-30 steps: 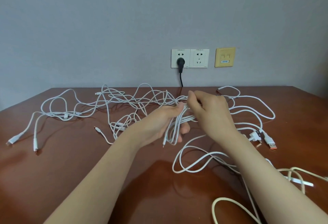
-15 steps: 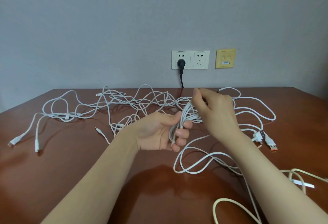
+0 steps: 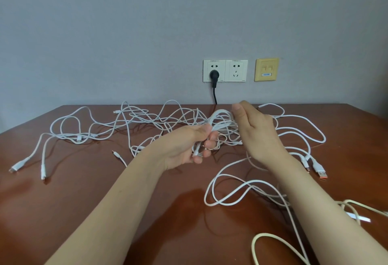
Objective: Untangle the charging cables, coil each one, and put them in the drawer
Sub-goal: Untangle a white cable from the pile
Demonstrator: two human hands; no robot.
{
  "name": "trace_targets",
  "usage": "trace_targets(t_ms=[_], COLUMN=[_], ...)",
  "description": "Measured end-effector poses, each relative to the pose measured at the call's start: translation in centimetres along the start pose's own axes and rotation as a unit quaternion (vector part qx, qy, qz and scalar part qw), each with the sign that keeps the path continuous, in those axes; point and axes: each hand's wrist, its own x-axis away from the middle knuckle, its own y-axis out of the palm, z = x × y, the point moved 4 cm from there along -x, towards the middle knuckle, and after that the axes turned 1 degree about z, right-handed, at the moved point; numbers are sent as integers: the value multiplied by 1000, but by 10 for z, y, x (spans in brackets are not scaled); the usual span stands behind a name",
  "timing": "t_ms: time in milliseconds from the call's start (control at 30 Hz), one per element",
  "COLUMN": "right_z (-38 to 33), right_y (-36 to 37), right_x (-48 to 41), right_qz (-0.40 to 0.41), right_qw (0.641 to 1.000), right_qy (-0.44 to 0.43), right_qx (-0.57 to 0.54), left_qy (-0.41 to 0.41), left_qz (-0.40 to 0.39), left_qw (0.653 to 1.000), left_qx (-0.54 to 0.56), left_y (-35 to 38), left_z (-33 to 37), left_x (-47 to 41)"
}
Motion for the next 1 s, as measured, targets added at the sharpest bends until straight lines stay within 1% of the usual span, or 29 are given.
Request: trace_targets(t_ms=[33, 100, 133, 233, 267, 333, 367, 400, 433, 467, 500, 533, 567, 600, 633, 667, 733, 767, 867, 933, 1000], right_z=[1, 3, 3, -2, -5, -8, -7, -6, -4, -3, -2, -1, 0, 0, 1, 2, 6, 8, 15, 14, 12], right_y=[1, 2, 2, 1, 2, 4, 5, 4, 4, 4, 5, 6, 7, 8, 10, 10, 11, 13, 23, 28, 32], right_x=[-1, -2, -2, -2, -2, -2, -2, -3, -3, -3, -3, -3, -3, -2, -2, -1, 0, 1, 4, 5, 7], right_qz=[-17, -50, -64, -79, -80, -73, -67, -62, -60, -63, -70, -84, -104, -125, -141, -148, -147, -145, -155, -176, -198], right_qw=[1000, 998, 998, 997, 996, 995, 995, 996, 996, 996, 994, 990, 982, 971, 960, 949, 926, 913, 865, 838, 832], right_qy=[17, 26, 22, -18, -39, -70, -72, -68, -61, -48, -30, -9, 14, 37, 61, 86, 139, 168, 248, 263, 269], right_qx=[-12, -1, 5, -11, -7, 6, 4, -5, -19, -42, -75, -116, -159, -200, -235, -266, -318, -342, -408, -444, -442], left_qy=[2, 2, 1, 16, 34, 19, 14, 28, 58, 97, 147, 126, 78, 43, 43, 64, 116, 145, 185, 214, 220], left_qz=[15, 52, 70, 116, 100, 57, 43, 54, 115, 129, 99, 10, -75, -123, -133, -132, -117, -104, -47, -14, 21], left_qw=[1000, 999, 997, 983, 982, 974, 965, 946, 923, 887, 903, 936, 956, 962, 960, 958, 959, 957, 960, 957, 954], left_qx=[7, 11, -15, -139, -157, -219, -258, -319, -362, -432, -392, -327, -274, -240, -244, -246, -232, -231, -204, -196, -202], left_y=[-5, -10, -12, -23, -29, -27, -17, -10, -5, 2, 2, 4, 5, 2, 5, 6, 13, 13, 4, 3, 1], left_z=[2, 3, -1, -1, 0, -11, -31, -52, -80, -85, -76, -55, -32, -11, 1, 14, 9, 4, 12, 14, 11], left_x=[-1, 1, 0, 3, 5, 9, 11, 7, 14, 19, 17, 15, 16, 15, 18, 19, 17, 13, 9, 7, 6])
